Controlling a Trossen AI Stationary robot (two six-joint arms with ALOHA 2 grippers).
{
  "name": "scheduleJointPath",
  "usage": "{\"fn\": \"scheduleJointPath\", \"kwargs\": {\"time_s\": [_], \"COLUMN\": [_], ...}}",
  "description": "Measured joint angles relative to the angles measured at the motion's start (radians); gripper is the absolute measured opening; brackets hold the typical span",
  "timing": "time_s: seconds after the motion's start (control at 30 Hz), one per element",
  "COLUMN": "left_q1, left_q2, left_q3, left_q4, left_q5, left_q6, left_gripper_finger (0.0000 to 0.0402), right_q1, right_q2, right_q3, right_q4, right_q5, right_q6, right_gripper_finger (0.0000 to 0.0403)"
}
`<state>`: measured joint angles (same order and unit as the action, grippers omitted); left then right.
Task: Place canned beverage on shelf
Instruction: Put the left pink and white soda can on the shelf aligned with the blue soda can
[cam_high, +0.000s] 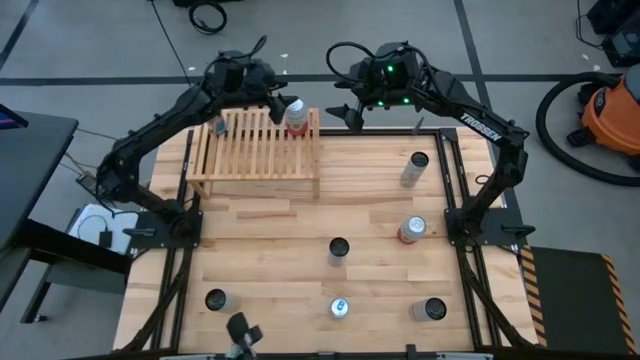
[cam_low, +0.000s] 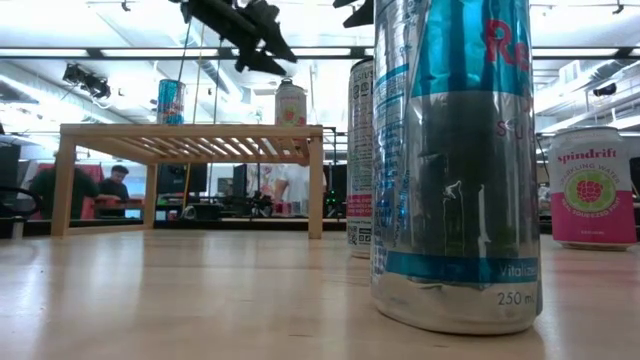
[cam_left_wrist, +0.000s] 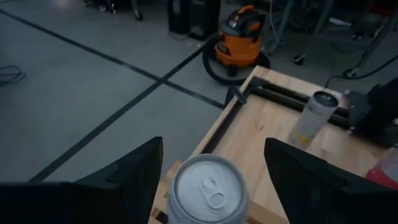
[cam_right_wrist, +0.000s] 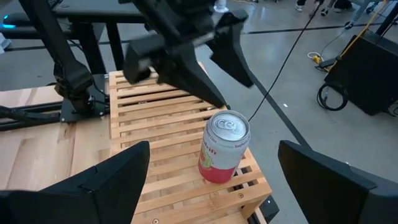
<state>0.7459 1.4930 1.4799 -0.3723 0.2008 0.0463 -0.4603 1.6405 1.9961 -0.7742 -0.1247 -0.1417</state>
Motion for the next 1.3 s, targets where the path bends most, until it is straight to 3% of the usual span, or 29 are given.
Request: {"fn": "scheduleJointPath", "kwargs": {"time_s": [0.23,1.3], "left_q1": [-0.005,-0.022], "left_q2": [0.044,0.085], "left_q3": [0.0,-0.001], "left_q4": [0.008,0.004], "left_q5": [-0.074,-0.038], "left_q6": [0.022,0.018], "left_gripper_finger": [0.0282,0.0282], "right_q1": [0.0,0.002], "right_q2": [0.0,0.001], "right_q3": [0.0,0.0], "right_q4": [0.0,-0.015], "right_q5": [-0.015,-0.031], "right_q6": [0.0,-0.019], "right_gripper_finger": [0.0366,0.0366]}}
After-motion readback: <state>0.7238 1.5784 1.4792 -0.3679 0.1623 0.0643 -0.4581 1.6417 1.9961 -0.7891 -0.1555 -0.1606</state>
